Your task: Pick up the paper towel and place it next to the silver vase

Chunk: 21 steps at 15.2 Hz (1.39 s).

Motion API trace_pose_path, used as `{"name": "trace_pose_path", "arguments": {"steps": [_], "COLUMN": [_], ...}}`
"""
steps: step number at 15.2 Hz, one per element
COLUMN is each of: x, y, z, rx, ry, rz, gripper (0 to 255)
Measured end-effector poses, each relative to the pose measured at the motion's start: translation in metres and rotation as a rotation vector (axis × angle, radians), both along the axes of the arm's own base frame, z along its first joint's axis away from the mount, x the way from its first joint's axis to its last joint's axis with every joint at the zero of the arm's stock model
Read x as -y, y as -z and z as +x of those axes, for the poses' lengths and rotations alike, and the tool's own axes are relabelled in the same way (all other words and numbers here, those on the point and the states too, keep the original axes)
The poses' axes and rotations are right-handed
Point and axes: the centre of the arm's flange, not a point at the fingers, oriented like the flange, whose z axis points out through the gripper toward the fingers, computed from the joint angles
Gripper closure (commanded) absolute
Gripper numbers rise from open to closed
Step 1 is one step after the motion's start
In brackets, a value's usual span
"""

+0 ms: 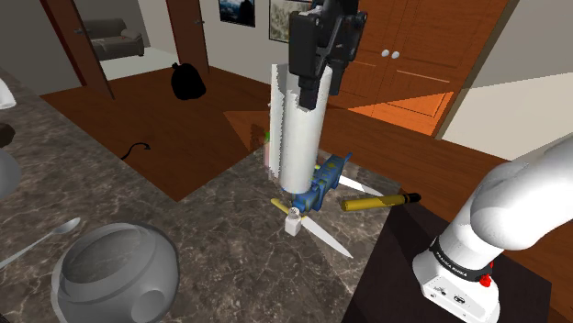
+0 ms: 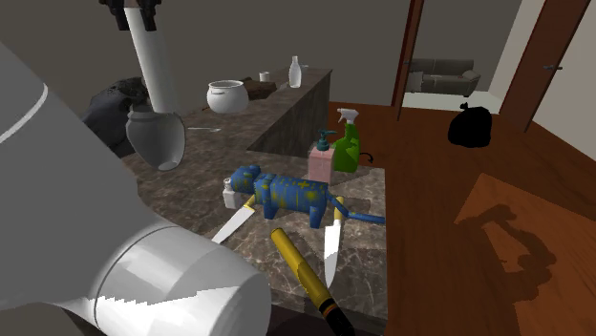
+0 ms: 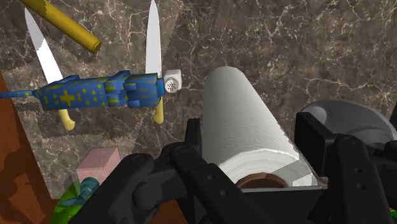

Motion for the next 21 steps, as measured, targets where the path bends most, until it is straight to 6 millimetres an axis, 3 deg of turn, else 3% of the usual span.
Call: {"name": "trace_pose_path", "arguments": {"steps": [13,21], "x": [-0.165,-0.176], "y": [-0.005,0.036], "z": [0.02,0.021], "rx": [-0.002,0.0], "ry": [-0.002,0.001], "rz": [0.007,0.003], "gripper": [255,255]}}
